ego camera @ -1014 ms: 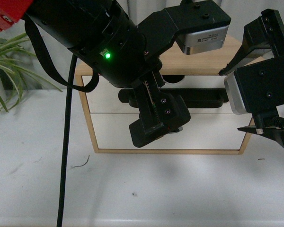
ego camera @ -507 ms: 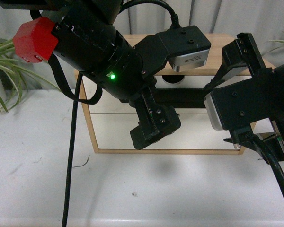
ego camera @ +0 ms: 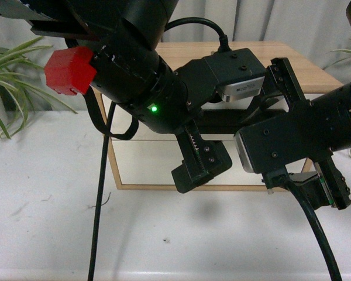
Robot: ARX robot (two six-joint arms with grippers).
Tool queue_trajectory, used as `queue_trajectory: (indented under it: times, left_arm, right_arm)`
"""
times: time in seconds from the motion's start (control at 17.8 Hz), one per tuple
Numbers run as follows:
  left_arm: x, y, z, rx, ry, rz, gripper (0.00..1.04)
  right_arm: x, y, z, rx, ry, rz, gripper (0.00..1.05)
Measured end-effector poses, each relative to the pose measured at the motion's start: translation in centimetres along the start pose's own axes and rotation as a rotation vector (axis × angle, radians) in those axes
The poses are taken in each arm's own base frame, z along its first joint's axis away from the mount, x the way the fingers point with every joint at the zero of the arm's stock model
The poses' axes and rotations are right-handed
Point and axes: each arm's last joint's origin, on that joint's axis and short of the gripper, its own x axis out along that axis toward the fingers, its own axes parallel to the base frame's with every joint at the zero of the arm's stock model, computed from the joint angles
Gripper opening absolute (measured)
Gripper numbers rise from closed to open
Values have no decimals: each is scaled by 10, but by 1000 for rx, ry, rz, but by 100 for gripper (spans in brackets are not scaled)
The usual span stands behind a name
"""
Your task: Pull drawer
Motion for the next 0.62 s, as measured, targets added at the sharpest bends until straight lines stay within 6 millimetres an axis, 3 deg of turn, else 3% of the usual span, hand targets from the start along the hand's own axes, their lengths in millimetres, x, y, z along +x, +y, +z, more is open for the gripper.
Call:
queue_trajectory:
  times: [0.23,0.62]
  left_arm:
    - [10,-10,-1,7,-2,-39,98]
    - [13,-17,-3,9,-11,-63,98]
  right_arm:
    - [10,9,-6,14,16,6,98]
    - [4,18,-4,66,15,25,98]
